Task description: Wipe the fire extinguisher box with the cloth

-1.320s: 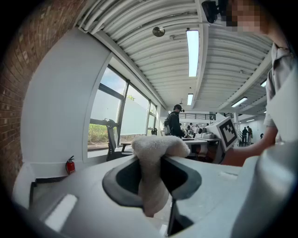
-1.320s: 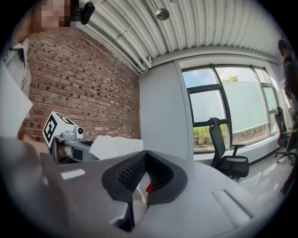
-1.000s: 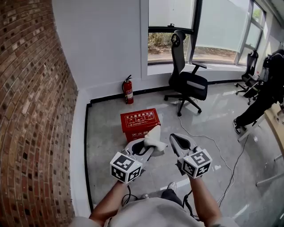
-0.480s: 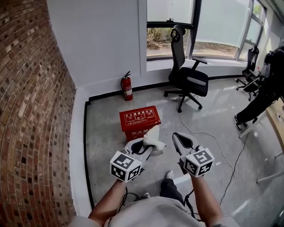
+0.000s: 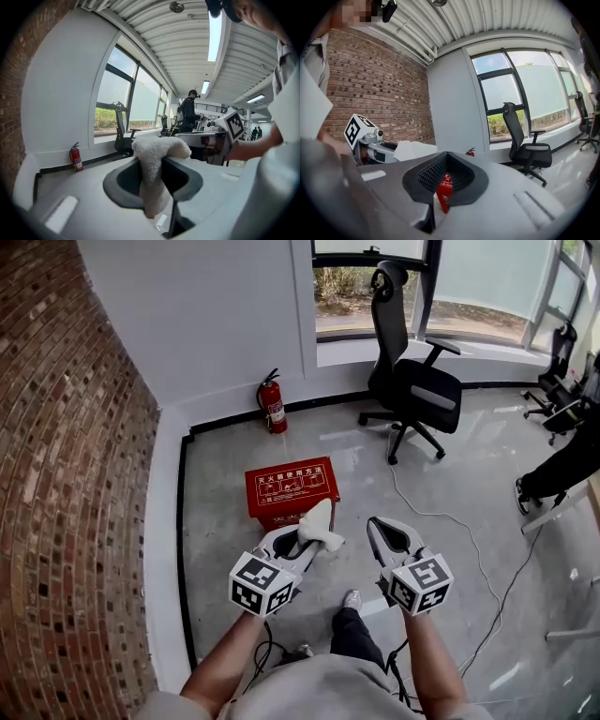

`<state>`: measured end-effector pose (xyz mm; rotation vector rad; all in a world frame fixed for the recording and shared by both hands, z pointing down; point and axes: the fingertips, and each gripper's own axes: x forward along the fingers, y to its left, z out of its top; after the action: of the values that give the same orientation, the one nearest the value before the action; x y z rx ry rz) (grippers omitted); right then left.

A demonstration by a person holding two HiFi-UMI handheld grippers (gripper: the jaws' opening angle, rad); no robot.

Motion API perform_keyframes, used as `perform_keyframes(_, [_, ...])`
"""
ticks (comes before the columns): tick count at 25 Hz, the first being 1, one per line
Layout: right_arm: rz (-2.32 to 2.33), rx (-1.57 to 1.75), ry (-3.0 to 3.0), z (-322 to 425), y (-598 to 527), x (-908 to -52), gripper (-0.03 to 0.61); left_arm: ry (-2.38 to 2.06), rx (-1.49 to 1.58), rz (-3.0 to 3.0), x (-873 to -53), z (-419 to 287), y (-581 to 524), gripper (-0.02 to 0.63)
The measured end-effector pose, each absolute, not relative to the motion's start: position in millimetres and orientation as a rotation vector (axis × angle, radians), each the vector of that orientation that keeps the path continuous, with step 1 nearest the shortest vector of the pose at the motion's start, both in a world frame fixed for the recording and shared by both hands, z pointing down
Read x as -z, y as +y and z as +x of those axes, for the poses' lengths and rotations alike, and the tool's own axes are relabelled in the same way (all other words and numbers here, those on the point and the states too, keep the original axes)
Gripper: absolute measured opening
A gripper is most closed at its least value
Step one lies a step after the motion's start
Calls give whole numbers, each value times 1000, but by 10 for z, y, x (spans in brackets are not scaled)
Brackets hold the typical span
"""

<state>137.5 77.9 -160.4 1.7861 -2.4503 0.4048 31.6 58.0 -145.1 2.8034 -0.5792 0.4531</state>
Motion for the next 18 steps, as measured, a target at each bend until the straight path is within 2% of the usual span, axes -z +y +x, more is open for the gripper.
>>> perform_keyframes(9, [1679,-519,-2481,2106,40,1088,23,-666,-687,2698,796,1010,-185,98])
perform_keyframes(18, [1606,-661,-2434,2280,-402,224,23,-630,-922,2594,-341,1277,-838,98])
